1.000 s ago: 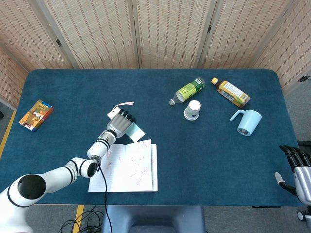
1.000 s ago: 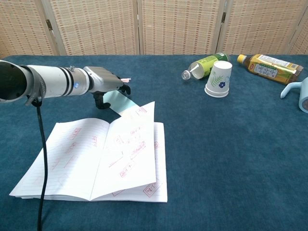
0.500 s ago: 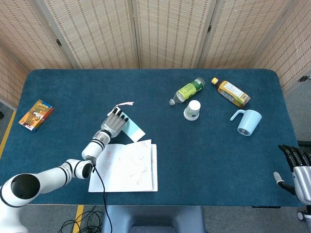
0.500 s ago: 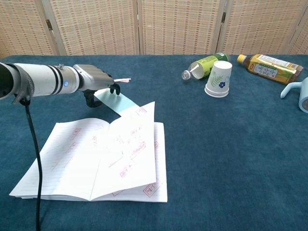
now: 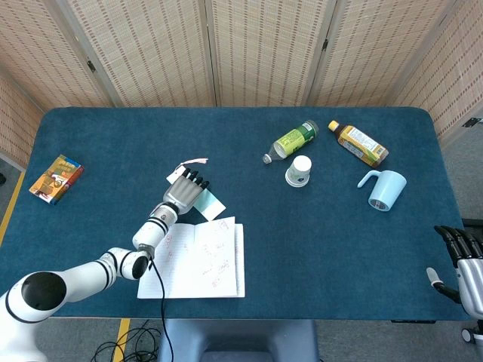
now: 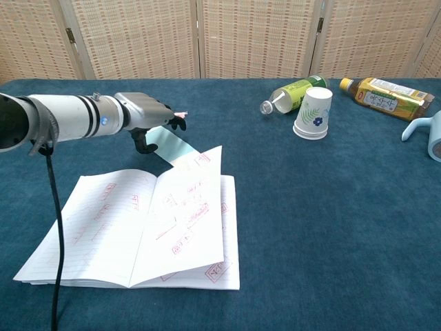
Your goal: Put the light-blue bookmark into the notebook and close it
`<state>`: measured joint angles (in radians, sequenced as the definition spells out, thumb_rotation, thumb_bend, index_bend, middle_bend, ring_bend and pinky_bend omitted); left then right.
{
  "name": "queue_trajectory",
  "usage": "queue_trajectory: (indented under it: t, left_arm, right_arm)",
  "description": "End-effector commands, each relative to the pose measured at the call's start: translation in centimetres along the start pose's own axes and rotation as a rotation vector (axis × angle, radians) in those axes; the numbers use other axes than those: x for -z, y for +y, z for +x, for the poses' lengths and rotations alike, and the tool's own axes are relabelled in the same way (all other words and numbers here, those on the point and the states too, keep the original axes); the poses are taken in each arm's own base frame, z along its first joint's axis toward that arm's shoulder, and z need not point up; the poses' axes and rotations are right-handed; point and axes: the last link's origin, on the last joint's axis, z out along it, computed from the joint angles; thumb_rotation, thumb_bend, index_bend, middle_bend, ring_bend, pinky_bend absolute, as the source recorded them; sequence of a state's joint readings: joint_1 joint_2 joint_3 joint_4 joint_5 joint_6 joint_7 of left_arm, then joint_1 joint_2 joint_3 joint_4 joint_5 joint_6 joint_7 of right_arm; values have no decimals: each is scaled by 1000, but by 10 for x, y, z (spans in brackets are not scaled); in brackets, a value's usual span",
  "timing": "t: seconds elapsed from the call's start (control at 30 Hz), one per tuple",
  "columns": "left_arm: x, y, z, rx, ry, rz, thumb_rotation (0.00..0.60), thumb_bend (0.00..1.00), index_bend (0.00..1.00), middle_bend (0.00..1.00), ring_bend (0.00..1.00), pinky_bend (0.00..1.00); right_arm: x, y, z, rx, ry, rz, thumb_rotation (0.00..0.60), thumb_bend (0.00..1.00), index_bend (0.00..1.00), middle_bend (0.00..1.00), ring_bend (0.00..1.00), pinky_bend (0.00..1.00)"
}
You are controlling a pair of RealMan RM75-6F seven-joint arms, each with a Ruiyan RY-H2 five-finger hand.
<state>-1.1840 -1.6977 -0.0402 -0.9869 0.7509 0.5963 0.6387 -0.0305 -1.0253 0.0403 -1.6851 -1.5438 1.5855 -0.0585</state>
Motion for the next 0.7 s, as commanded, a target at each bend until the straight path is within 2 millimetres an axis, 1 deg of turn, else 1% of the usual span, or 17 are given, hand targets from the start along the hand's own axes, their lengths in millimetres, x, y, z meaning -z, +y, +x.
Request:
queue_trajectory:
  t: [0.03,0.13,0.3,0.47,0.7]
  left_arm:
    - [-5,6,0,-10,-14,-9,600,521,124,166,49,93]
    - [-7,9,-2,-18,-29,-8,600,521,125,166,49,93]
    - [-7,6,-3,-20,-36,10,600,521,152,172,49,93]
    - [-1,-5,-5,-18,-43,27,600,521,169,212,51,93]
    - [13,-22,-12,-4,-67,47,600,521,173,218,53,93]
  right_arm:
    - [1,1,0,1,0,-6,600,226,136,177,141,205]
    - [1,2,1,2,-1,-10,600,225,136,177,141,205]
    - [1,2,0,2,-1,-9,600,225,136,177,141,205]
    - [1,1,0,-1,-2,-3,600,225,136,177,141,205]
    - [1,-2,0,-5,4,10,600,225,136,177,141,205]
